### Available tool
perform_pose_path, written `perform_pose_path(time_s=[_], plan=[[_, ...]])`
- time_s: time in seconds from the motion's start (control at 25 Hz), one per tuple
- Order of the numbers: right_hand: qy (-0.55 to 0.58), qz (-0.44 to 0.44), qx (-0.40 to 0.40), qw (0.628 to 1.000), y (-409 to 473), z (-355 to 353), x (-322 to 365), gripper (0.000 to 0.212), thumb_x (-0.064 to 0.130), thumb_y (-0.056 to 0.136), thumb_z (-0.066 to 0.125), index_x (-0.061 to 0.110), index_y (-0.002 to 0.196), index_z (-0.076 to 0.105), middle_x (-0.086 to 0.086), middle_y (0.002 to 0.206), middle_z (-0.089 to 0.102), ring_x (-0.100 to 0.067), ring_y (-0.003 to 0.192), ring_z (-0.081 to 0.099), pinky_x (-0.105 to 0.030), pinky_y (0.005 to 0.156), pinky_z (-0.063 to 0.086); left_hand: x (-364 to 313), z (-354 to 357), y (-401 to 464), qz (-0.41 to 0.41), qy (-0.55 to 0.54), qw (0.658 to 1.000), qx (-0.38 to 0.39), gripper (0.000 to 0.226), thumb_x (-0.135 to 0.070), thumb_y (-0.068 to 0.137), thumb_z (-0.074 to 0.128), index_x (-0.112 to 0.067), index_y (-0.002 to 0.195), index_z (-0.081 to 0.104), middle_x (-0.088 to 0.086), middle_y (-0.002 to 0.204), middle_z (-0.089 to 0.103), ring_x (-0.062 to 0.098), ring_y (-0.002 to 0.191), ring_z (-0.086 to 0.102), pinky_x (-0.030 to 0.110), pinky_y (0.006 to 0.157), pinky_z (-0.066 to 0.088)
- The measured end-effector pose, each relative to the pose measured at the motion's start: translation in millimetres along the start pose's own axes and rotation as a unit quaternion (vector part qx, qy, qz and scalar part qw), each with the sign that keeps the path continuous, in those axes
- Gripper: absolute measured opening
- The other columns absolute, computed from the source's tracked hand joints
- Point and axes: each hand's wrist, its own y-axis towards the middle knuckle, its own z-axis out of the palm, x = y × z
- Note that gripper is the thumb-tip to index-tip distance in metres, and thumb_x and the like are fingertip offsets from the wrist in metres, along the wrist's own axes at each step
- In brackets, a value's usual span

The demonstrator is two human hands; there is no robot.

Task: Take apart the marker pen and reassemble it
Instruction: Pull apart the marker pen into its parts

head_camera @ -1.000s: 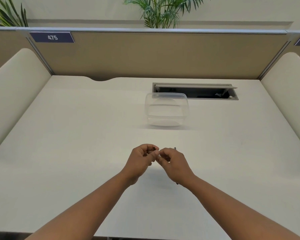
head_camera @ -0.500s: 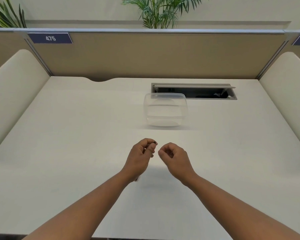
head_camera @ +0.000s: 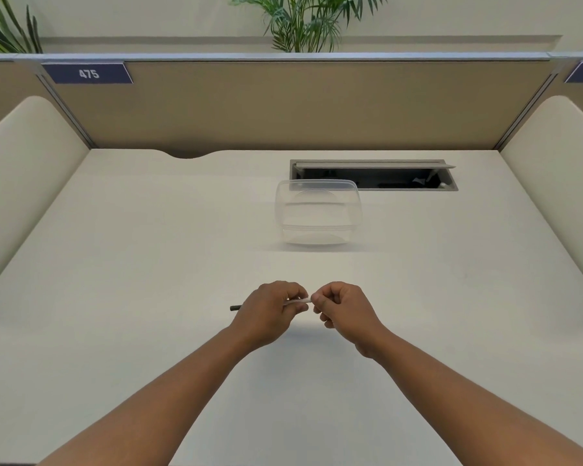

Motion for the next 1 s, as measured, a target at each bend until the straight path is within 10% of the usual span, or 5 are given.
perform_pose_path(time_s=[1.0], plan=[[-0.254, -0.109, 0.000, 0.961, 6, -12, -18, 0.012, 0.015, 0.093, 0.065, 0.021, 0.083, 0.069, 0.002, 0.077, 0.067, -0.012, 0.070, 0.055, -0.028, 0.067, 0.046, 9, 4, 8, 0.061, 0.175, 0.977, 0.106, 0.028, -0.038, 0.105, 0.035, -0.046, 0.121, 0.057, -0.008, 0.081, 0.052, 0.015, 0.079, 0.054, 0.035, 0.067, 0.049]])
